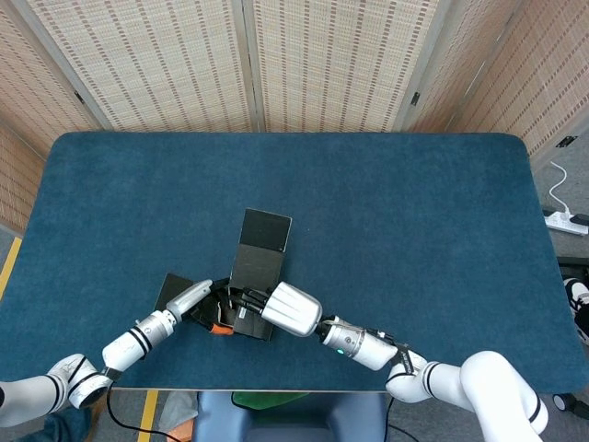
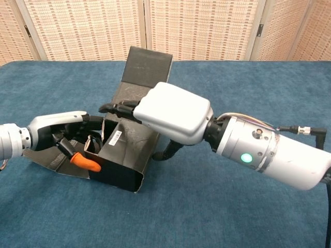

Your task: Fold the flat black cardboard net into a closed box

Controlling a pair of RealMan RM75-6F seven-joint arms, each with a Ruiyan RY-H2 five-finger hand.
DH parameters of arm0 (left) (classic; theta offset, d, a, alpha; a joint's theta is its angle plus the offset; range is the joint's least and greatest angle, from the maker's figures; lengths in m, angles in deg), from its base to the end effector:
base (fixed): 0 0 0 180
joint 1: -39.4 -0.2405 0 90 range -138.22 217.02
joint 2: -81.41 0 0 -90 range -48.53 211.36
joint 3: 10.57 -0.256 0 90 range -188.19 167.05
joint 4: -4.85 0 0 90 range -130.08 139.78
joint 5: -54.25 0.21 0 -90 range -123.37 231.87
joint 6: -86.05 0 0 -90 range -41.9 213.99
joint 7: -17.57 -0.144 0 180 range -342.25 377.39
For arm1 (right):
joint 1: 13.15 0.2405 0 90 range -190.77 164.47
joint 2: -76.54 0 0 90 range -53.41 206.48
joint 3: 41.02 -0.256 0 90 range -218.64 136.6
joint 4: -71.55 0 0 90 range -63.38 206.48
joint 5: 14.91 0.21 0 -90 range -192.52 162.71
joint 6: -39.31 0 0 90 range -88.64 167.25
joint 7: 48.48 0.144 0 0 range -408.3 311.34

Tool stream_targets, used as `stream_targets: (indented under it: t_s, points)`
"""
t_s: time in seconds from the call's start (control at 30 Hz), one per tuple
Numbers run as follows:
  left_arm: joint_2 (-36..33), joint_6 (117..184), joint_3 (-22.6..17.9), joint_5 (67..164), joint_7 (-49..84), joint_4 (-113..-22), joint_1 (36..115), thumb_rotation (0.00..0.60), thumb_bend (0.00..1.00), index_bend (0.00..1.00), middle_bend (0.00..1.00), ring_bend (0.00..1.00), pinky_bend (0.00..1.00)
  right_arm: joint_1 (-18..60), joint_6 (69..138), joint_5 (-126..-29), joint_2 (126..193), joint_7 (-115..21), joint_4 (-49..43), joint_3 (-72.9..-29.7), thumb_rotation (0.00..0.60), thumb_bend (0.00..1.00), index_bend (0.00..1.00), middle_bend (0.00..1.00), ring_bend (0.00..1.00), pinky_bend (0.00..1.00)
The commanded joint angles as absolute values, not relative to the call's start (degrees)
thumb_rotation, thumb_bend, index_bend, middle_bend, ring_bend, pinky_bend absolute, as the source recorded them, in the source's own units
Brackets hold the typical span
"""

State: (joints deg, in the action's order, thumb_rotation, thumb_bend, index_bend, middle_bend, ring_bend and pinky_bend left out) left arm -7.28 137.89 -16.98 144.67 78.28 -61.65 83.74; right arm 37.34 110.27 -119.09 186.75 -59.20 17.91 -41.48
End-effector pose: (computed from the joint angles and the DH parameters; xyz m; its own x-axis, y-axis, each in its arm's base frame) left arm -0.2152 0.3248 -0.0363 -0.1810 0.7149 0.6754 0.9304 -0.0980 0.3531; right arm -0.0750 -0.3012 -0.1030 0.5230 0.2249 0.8221 -0.3157 -0.8448 0.4320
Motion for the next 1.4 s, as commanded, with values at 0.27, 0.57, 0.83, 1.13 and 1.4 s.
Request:
stream_targets:
  t_s: [0.27,0.57,0.83,1.13,1.4]
  points:
    - [-7.7,136.6,-16.1,143.6,75.6,-62.1,83.3,0.600,0.16,0.31,0.29,0.45,0.54,38.0,111.6,-120.3,191.5,-56.5,25.9,-40.5,0.600,0.06,0.11,0.25,0.73,1.00]
    - [-7.3,135.7,-15.7,143.2,75.5,-62.5,83.2,0.600,0.16,0.27,0.28,0.45,0.54,39.0,113.1,-121.0,192.5,-55.4,28.6,-40.5,0.600,0.12,0.15,0.25,0.73,1.00]
    - [-7.4,135.4,-15.7,143.8,76.1,-62.5,83.1,0.600,0.16,0.26,0.28,0.45,0.54,38.4,114.9,-121.4,193.0,-54.9,30.0,-39.5,0.600,0.15,0.22,0.31,0.74,1.00]
    - [-7.2,135.4,-15.5,144.1,75.9,-62.4,83.0,0.600,0.16,0.22,0.25,0.45,0.53,37.7,115.0,-121.1,193.0,-54.7,30.5,-38.8,0.600,0.19,0.30,0.37,0.74,1.00]
    - [-6.8,136.1,-16.0,145.5,76.1,-63.0,83.2,0.600,0.16,0.17,0.22,0.44,0.53,36.9,115.7,-121.1,192.3,-54.8,30.0,-38.1,0.600,0.19,0.30,0.35,0.74,1.00]
